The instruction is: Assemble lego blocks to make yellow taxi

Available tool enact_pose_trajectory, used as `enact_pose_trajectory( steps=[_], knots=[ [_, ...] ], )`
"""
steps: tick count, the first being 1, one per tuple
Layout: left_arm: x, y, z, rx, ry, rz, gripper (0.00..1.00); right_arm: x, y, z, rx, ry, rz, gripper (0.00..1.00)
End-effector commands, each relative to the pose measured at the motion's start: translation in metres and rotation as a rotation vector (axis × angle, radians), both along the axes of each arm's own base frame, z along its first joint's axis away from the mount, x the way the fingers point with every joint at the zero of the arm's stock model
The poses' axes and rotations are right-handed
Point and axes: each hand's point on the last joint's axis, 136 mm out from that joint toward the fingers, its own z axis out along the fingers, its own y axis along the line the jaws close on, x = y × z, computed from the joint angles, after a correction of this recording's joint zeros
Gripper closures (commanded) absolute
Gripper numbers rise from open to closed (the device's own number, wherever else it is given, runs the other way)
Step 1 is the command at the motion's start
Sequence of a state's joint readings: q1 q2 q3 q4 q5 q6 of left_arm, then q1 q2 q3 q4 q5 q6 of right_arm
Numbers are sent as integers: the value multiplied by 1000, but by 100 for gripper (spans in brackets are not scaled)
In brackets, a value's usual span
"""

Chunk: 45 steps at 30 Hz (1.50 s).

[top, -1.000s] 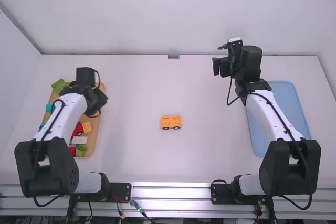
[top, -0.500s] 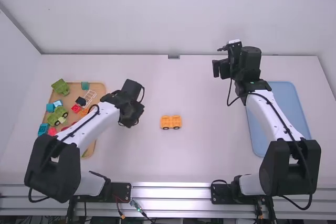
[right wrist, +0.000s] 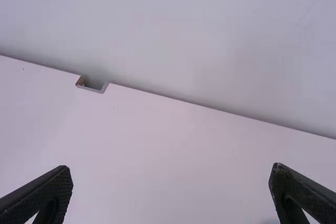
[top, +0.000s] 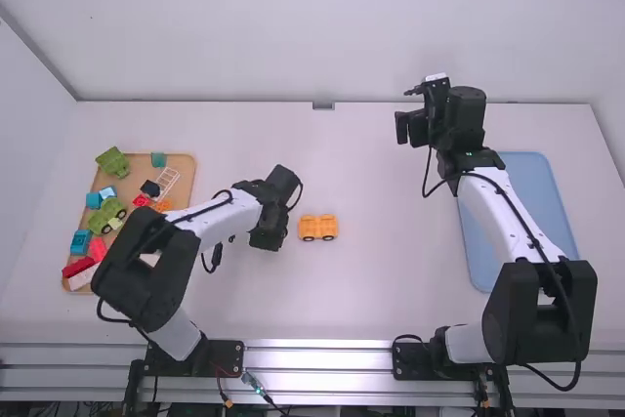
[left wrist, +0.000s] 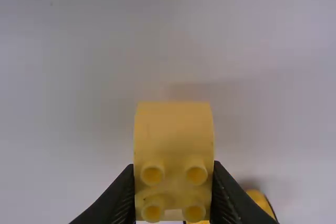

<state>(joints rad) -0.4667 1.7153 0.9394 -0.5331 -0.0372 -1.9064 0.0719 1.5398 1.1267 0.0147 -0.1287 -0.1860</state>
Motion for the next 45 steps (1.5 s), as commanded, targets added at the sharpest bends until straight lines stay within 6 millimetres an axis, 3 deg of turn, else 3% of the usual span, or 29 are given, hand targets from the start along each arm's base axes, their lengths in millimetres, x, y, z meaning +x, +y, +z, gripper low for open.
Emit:
enact_pose_trajectory(
  steps=[1, 8, 11, 12, 13, 14, 23, 27, 30, 32, 34, 37, 40, 45],
  knots=[
    [8, 4, -4, 17, 0, 134, 98, 2, 1, 29, 9, -62, 4, 1],
    [22, 4, -10, 36, -46, 153, 98, 2, 2, 28, 8, -55, 5, 1],
    [34, 7, -8, 66, -100, 97, 82, 0, 1, 25, 7, -40, 4, 1],
    [34, 7, -8, 67, -103, 94, 73, 0, 1, 24, 8, -39, 4, 1],
    [35, 4, -8, 50, -101, 89, 5, -1, 2, 23, 7, -35, 5, 1],
    [34, 3, -8, 47, -99, 88, 1, -1, 2, 23, 7, -33, 6, 1],
    [32, 3, -1, 51, -72, 73, 1, 0, 1, 25, 7, -41, 4, 1],
    [41, 3, 32, 55, -66, -111, 1, 0, 1, 24, 7, -40, 4, 1],
    [59, 1, 73, 64, -117, -361, 1, 0, 1, 24, 7, -40, 4, 1],
    [84, 3, 120, 166, -204, -742, 1, 0, 1, 25, 7, -40, 4, 1],
    [88, 3, 141, 228, -225, -972, 1, 0, 1, 25, 8, -42, 4, 1],
    [101, -5, 186, 392, -307, -1457, 1, 1, 2, 26, 8, -47, 6, 1],
    [117, 3, 210, 610, -317, -1754, 1, 1, 1, 25, 7, -44, 4, 1],
    [115, 7, 221, 734, -272, -2099, 1, 0, 1, 24, 7, -40, 4, 1]
  ],
)
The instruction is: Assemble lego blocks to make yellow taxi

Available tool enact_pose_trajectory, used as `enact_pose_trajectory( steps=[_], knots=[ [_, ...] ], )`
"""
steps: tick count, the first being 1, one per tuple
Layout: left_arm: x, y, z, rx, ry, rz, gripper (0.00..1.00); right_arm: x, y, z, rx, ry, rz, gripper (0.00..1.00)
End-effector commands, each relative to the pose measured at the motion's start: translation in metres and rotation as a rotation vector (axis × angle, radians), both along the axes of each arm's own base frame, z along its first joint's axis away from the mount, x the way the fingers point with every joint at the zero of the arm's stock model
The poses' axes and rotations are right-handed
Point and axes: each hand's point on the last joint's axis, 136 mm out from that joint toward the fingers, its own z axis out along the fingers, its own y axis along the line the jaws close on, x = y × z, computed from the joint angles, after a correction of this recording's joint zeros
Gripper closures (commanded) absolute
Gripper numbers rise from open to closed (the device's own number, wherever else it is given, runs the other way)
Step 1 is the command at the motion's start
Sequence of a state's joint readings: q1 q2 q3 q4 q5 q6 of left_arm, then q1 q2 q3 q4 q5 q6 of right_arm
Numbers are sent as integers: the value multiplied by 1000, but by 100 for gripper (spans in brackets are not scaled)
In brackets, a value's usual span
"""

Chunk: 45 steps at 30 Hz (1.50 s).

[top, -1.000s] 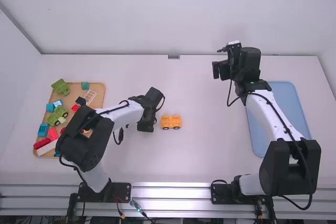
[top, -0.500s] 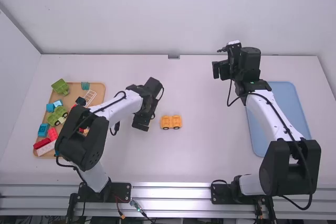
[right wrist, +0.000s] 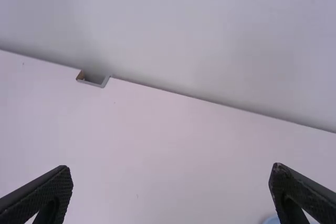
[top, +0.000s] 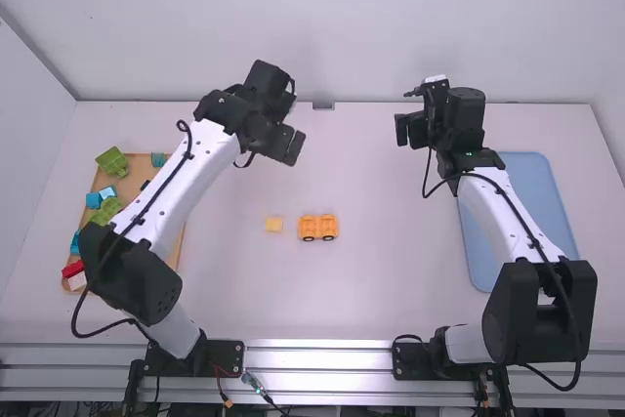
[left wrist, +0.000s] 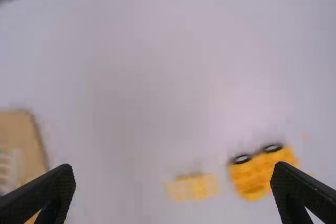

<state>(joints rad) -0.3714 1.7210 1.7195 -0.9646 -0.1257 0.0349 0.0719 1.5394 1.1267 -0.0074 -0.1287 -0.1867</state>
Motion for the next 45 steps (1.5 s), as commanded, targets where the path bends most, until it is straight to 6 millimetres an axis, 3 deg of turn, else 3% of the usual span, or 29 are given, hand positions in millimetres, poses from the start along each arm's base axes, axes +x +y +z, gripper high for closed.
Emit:
enact_pose_trajectory(
  steps=[1, 5, 7, 13, 20, 25, 28, 42, 45],
  knots=[
    [-6, 6, 2, 270, -6, -431, 1, 3, 1, 29, 9, -61, 3, 1],
    [-12, -5, -12, 320, -5, -748, 1, 2, 1, 28, 9, -57, 3, 1],
    [-18, -15, -19, 232, -33, -928, 1, 2, 1, 28, 9, -57, 4, 1],
    [-44, -16, -37, -109, -195, -1273, 1, 1, 2, 27, 9, -51, 6, 1],
    [-58, 12, -87, -387, -402, -1206, 1, -1, 15, 25, 9, -45, 32, 1],
    [-72, 16, -127, -388, -455, -1191, 1, -3, 28, 26, 10, -46, 62, 1],
    [-82, 14, -140, -404, -432, -1184, 1, -4, 34, 26, 10, -46, 73, 1],
    [-68, 16, -197, -446, -328, -1145, 0, -7, 44, 24, 9, -38, 96, 1],
    [-67, 14, -212, -467, -303, -1154, 10, -7, 43, 23, 9, -34, 93, 1]
  ],
)
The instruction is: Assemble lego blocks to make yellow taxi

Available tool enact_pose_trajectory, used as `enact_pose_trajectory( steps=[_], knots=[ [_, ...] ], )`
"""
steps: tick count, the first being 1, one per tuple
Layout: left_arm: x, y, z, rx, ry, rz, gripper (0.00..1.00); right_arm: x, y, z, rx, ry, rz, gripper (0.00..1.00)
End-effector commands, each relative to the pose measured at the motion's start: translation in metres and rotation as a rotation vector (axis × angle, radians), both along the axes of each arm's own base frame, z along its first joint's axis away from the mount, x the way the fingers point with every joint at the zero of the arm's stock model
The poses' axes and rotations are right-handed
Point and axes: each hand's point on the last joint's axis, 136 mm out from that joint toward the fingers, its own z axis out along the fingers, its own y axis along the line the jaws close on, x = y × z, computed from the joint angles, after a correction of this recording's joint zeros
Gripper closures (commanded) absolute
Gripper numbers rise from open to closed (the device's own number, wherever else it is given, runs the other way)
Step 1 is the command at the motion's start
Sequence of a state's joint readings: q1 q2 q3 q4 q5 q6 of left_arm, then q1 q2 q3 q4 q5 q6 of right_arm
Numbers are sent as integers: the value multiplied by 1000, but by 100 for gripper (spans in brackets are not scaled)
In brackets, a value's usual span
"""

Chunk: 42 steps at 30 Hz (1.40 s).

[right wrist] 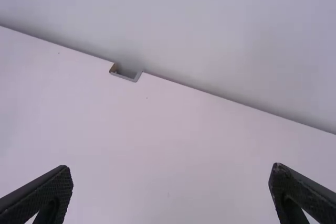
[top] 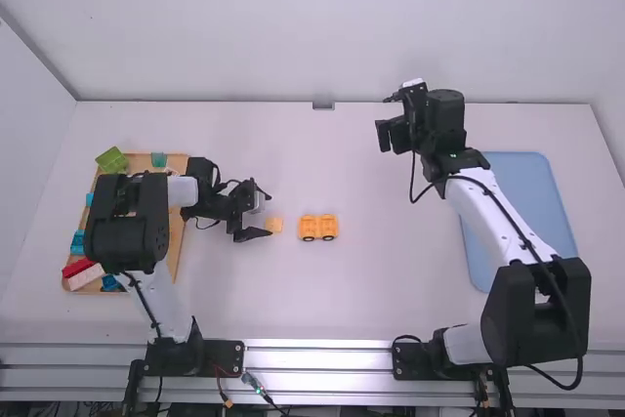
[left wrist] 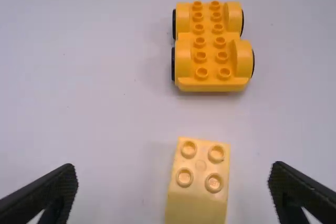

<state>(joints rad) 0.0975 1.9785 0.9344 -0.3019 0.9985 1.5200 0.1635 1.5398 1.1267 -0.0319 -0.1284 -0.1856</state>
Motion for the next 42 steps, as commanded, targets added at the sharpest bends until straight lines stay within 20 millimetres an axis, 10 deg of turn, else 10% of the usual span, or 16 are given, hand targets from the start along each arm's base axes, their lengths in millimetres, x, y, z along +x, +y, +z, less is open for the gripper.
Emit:
enact_pose_trajectory(
  steps=[1, 42],
  knots=[
    [0, -7, -3, -29, -8, -41, 15, 3, 1, 28, 14, -58, 2, 1],
    [-25, -12, -27, -34, -6, -102, 74, -12, 21, 17, -89, -47, 197, 1]
  ],
)
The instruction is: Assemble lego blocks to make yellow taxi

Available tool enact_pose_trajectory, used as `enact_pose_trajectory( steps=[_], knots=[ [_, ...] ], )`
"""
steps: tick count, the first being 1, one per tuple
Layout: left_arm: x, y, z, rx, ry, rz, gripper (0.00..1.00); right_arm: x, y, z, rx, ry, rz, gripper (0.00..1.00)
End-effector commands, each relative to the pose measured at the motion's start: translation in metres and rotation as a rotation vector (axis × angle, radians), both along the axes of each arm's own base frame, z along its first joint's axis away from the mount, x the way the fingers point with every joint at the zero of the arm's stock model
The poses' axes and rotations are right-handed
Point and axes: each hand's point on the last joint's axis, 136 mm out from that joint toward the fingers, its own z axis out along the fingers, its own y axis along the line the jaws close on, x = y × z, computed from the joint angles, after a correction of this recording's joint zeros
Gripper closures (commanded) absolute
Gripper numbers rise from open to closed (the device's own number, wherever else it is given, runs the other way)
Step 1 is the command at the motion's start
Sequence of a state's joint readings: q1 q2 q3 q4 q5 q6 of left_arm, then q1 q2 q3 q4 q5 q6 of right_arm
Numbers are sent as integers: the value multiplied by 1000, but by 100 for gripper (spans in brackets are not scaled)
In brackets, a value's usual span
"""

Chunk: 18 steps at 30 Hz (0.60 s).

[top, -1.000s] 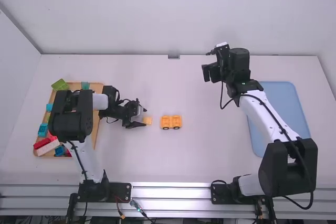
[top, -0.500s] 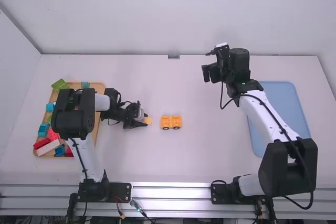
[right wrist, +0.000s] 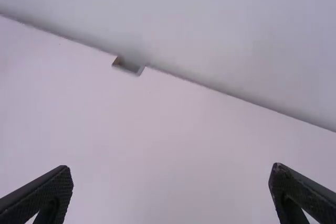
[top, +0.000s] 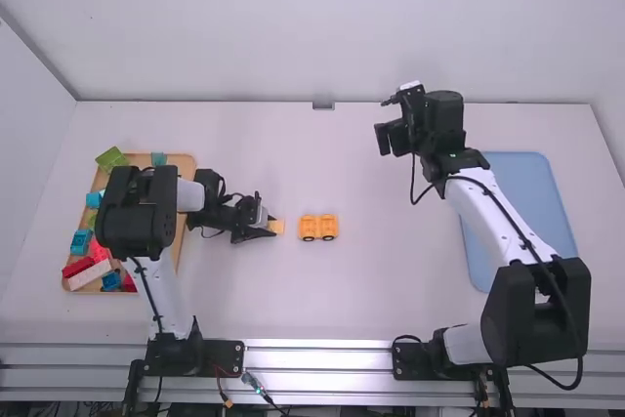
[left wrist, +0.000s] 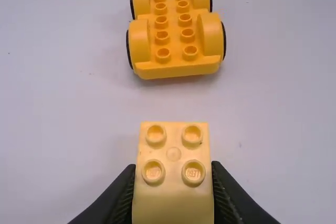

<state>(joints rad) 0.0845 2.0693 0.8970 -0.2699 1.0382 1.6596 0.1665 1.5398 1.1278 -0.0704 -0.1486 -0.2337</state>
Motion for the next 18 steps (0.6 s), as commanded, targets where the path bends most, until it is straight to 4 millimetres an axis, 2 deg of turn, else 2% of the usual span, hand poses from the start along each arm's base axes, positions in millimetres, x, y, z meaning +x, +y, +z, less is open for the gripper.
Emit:
enact_pose_trajectory(
  steps=[1, 5, 7, 8, 10, 11, 15, 18],
  knots=[
    [-4, -2, 1, 1, 28, -14, 75, -10, 22, 21, -59, -65, 197, 1],
    [0, -2, 23, -1, 90, -15, 77, -41, 50, 6, -46, -49, 478, 1],
    [6, -2, 40, -11, 114, -15, 83, -65, 64, -9, -36, -77, 661, 1],
    [7, -2, 43, -12, 116, -15, 84, -69, 66, -11, -34, -84, 688, 1],
    [11, -7, 58, -39, 125, -22, 86, -92, 74, -25, -1, -125, 828, 1],
    [13, -9, 64, -51, 121, -28, 89, -101, 76, -32, 22, -140, 870, 1],
    [17, -22, 83, -107, 123, -51, 89, -128, 80, -56, 105, -169, 943, 1],
    [16, -31, 88, -111, 108, -79, 92, -136, 85, -69, 160, -170, 963, 1]
  ],
)
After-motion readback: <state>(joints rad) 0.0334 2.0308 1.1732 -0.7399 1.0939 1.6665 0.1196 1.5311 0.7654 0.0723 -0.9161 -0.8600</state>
